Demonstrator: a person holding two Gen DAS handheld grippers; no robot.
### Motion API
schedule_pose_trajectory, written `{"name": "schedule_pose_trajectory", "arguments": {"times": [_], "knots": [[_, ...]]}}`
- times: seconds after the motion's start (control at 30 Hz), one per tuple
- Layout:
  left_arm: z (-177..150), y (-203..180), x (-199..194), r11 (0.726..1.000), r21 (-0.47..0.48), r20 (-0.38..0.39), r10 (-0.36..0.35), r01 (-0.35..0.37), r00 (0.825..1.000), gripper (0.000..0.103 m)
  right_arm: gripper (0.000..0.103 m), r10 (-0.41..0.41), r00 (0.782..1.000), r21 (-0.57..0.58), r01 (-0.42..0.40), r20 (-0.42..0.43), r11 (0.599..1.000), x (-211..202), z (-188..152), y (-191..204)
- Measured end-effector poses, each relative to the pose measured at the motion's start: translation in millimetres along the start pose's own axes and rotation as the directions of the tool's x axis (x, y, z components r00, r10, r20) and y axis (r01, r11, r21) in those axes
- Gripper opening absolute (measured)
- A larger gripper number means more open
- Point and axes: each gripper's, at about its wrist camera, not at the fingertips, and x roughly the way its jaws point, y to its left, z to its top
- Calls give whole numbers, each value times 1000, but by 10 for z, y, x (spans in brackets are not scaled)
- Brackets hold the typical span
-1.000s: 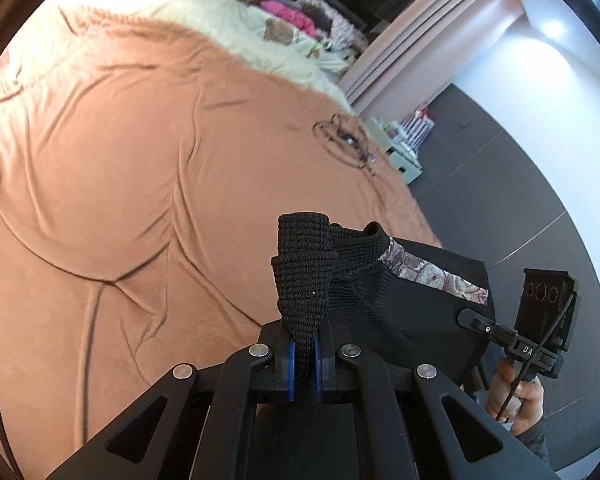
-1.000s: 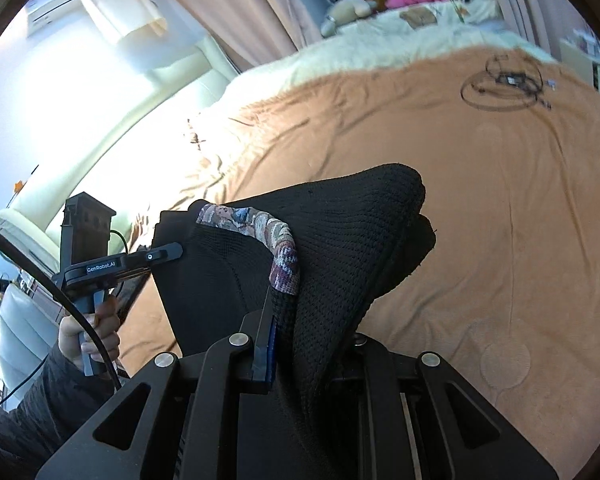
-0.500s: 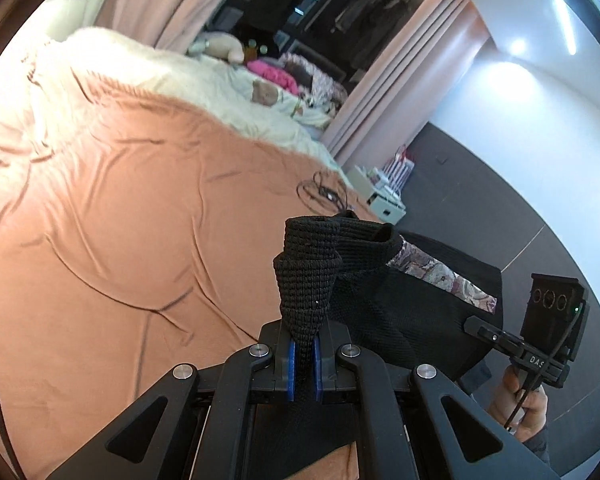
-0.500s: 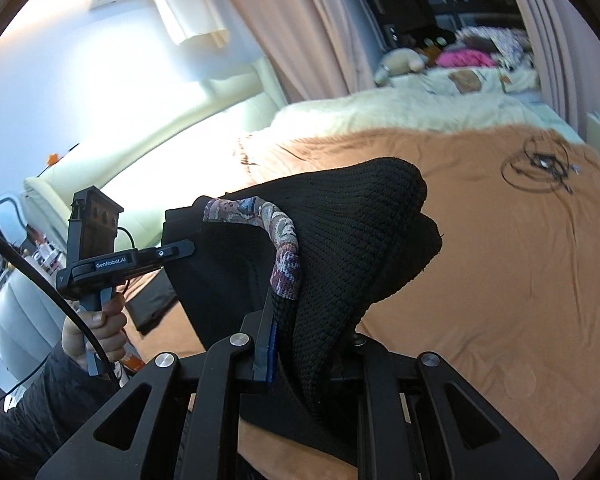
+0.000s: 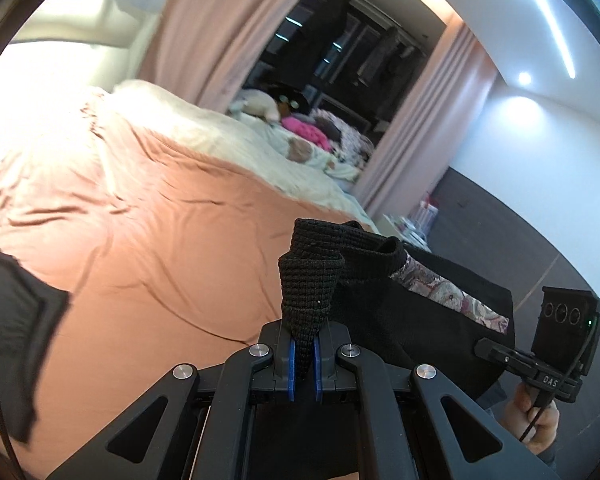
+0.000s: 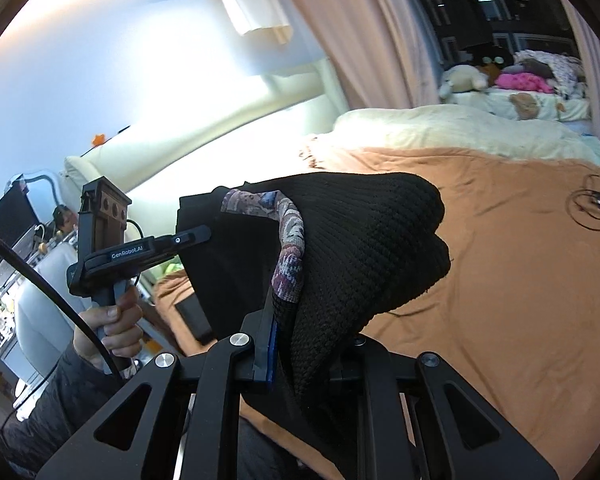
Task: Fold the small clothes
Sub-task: 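Lift the folded shirt with both tools and carry it toward the bed's headboard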
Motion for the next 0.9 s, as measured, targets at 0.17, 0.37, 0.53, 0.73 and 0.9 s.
{"name": "schedule_pose_trajectory", "arguments": {"times": [0.17, 0.37, 0.53, 0.73, 0.9], "knots": [[128, 383, -466, 998, -17, 53, 56, -55, 997, 6, 12, 39, 999, -19, -39, -22, 999, 426, 206, 163], [269, 851, -1063, 992, -45, 114, 126, -122, 985, 6, 12, 109, 993, -59, -111, -42, 992, 905, 337, 350], [356, 1225, -1475, 981, -88, 159, 185, -172, 970, 6, 12, 164, 984, -91, -170, -67, 981, 1292, 404, 468], [443, 1614, -1840, 961, -122, 195, 270, -249, 943, 6, 12, 209, 972, -127, -222, -112, 967, 1732, 434, 673], [482, 1995, -2148, 936, -164, 220, 343, -312, 913, 6, 12, 253, 958, -133, -271, -138, 953, 2019, 412, 828]]}}
